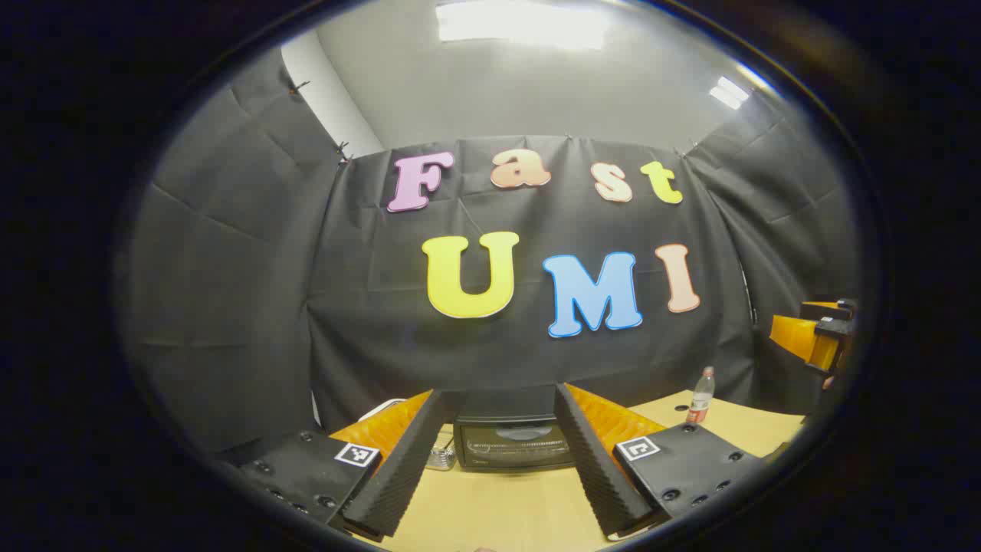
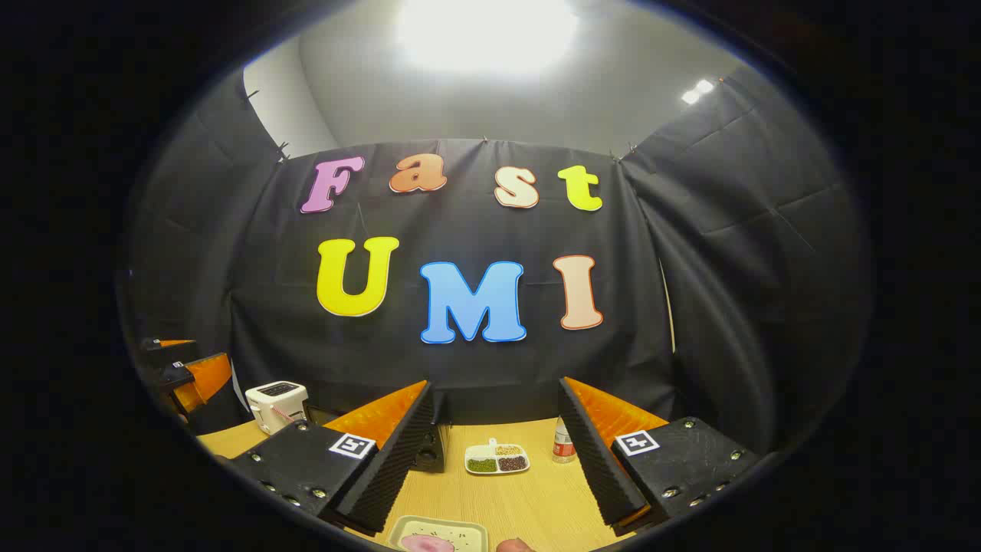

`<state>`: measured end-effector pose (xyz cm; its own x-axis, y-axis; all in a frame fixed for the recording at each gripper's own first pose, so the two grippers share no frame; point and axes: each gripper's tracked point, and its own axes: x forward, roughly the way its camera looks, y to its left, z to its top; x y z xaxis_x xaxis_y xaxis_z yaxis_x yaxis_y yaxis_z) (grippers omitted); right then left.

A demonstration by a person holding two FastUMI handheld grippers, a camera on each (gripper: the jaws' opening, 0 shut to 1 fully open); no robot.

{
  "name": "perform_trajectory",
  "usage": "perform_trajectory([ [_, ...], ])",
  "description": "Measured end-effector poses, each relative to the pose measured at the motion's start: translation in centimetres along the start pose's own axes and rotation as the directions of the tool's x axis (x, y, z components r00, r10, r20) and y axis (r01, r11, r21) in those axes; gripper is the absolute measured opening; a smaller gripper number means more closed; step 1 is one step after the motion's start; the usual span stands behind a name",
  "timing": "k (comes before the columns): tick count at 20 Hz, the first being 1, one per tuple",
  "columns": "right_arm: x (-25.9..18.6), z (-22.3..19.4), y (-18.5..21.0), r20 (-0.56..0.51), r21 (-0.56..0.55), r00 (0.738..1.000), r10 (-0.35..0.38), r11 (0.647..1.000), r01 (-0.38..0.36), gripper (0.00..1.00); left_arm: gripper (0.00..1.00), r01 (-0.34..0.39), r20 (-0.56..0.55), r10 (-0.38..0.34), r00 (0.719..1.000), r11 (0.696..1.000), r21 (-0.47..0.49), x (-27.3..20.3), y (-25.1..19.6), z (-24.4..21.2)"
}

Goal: Open the electric oven with the left hand, put the food in, and close the electric oven.

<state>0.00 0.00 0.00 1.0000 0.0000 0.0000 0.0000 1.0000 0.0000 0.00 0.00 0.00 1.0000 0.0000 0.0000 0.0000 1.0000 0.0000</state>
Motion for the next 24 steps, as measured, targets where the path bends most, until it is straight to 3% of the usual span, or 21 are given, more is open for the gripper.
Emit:
perform_trajectory([
  [10, -0.6, -0.6, -0.8, -0.003, -0.015, 1.0, 0.029, 0.999, -0.029, 0.98, 0.99, -0.011, 0.015, 0.011, 1.0, 1.0, 0.003, -1.0, -1.1, 0.9],
  [16, -0.7, -2.0, -2.2, -0.025, -0.008, 0.996, 0.084, 0.996, -0.084, 0.98, 0.98, -0.048, 0.033, 0.048, 0.998, 0.999, 0.015, -0.5, -2.6, 1.6],
  [21, -0.2, -3.5, -3.5, -0.045, -0.001, 0.993, 0.113, 0.994, -0.113, 0.98, 0.9, -0.049, 0.028, 0.048, 0.998, 0.999, 0.021, 2.8, -4.0, 1.4],
  [23, 0.4, -3.5, -3.5, -0.045, 0.005, 0.993, 0.109, 0.994, -0.109, 0.98, 1.0, -0.044, 0.02, 0.044, 0.999, 0.999, 0.007, 5.1, -4.0, 0.7],
  [24, 0.8, -3.6, -3.5, -0.045, 0.008, 0.994, 0.103, 0.995, -0.103, 0.98, 0.97, -0.039, 0.019, 0.039, 0.999, 0.999, 0.0, 6.3, -4.1, 0.4],
])
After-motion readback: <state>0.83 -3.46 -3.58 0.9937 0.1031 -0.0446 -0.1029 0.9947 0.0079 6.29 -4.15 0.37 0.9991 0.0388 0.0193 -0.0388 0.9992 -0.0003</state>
